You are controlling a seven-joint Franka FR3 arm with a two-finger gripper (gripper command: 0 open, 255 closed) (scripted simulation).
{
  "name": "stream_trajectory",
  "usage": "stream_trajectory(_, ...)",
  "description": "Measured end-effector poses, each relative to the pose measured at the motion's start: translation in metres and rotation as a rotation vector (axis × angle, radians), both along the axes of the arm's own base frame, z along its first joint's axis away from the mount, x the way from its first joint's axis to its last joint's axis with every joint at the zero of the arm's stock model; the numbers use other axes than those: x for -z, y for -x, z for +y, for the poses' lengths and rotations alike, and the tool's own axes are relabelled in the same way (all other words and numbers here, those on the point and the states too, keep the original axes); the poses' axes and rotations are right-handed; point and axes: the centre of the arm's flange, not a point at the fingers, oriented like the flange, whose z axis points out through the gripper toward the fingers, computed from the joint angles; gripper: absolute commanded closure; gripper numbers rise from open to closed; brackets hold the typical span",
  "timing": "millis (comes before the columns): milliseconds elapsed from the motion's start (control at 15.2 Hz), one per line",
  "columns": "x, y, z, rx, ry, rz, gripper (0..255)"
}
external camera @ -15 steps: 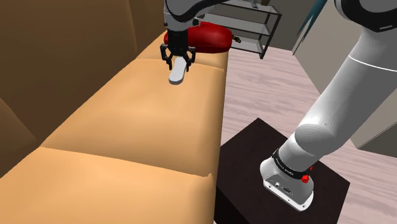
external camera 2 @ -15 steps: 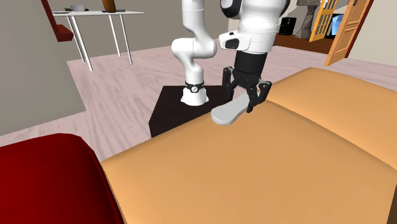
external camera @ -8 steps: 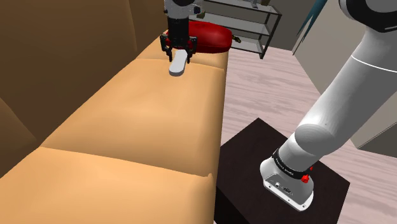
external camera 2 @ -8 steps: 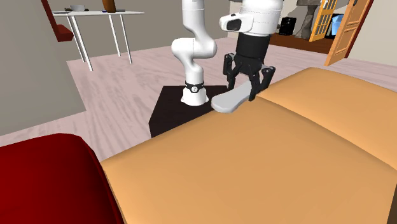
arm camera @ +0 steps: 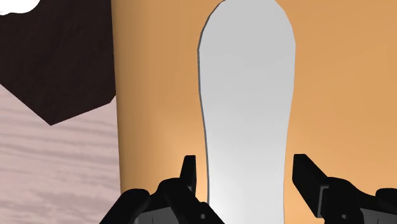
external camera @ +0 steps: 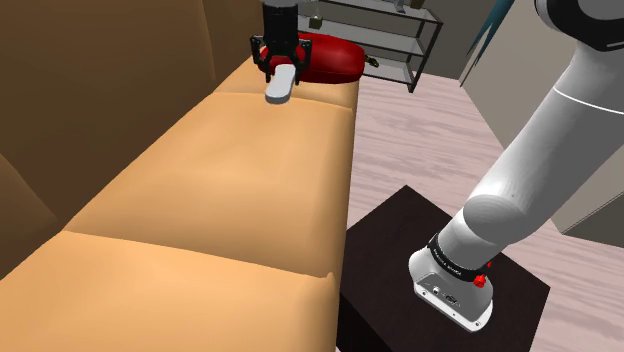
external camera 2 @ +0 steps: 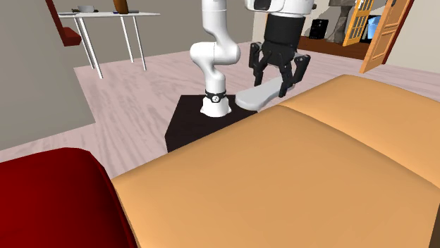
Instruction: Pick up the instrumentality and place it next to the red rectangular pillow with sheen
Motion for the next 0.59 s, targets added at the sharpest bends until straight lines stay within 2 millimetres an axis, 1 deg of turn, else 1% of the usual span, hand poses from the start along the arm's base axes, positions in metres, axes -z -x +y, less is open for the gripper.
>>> stream_trajectory(396, -0.031, 0.000, 0.000, 0.000, 0.000, 0.000, 255)
stream_trajectory(462, -0.035, -0.004, -0.005, 0.000, 0.000, 0.000, 255)
stream_trajectory(594, -0.038, -0.011, -0.026, 0.001, 0.000, 0.000, 255)
